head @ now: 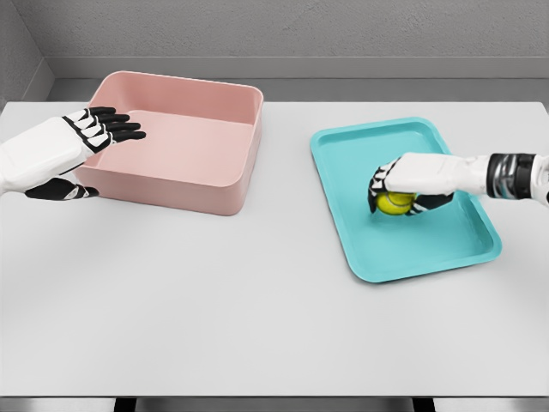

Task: Put the tennis from the blue tray into the pink basket with both arms

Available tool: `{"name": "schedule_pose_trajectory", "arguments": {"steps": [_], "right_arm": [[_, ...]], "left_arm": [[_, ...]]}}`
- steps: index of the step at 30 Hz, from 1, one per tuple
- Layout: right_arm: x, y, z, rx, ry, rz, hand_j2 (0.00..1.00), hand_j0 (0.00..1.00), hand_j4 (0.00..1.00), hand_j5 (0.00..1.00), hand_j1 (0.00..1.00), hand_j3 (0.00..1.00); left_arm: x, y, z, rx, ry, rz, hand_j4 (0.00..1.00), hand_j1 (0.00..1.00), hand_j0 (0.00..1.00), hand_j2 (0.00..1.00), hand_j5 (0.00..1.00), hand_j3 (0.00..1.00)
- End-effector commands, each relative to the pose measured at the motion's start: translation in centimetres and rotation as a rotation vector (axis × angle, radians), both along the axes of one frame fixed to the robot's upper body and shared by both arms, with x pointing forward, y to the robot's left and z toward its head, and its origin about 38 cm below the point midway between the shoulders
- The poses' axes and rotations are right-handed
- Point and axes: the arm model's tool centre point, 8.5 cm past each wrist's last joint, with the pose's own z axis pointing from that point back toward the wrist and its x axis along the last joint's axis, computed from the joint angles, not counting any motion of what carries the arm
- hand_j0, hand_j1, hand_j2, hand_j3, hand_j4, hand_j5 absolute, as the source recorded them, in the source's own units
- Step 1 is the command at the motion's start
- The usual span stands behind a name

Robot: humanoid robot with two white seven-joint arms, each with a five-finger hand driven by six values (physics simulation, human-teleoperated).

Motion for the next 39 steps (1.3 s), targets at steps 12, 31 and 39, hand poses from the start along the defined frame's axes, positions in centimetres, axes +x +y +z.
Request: {"name": "schedule_pose_trajectory", "arguments": {"steps": [12, 31, 39], "right_arm": [[-5.4, 6.5, 3.8, 0.008, -0.121, 0.275, 0.48, 0.48, 0.48, 0.48, 0.48, 0.48], [-5.7, 16.5, 1.0, 0.086, -0.152, 0.434, 0.47, 0.47, 0.47, 0.47, 0.47, 0.47], [-4.9, 19.3, -1.3, 0.098, -0.113, 0.431, 0.47, 0.47, 0.47, 0.47, 0.47, 0.47]], "left_arm": [[0.0, -0.1, 0.0, -0.007, 0.002, -0.002, 1.00, 1.00, 1.00, 1.00, 1.00, 1.00], [-0.1, -0.1, -0.2, -0.006, 0.009, -0.004, 1.00, 1.00, 1.00, 1.00, 1.00, 1.00], [-0.2, -0.3, -0.1, -0.004, 0.007, -0.010, 1.00, 1.00, 1.00, 1.00, 1.00, 1.00]]}}
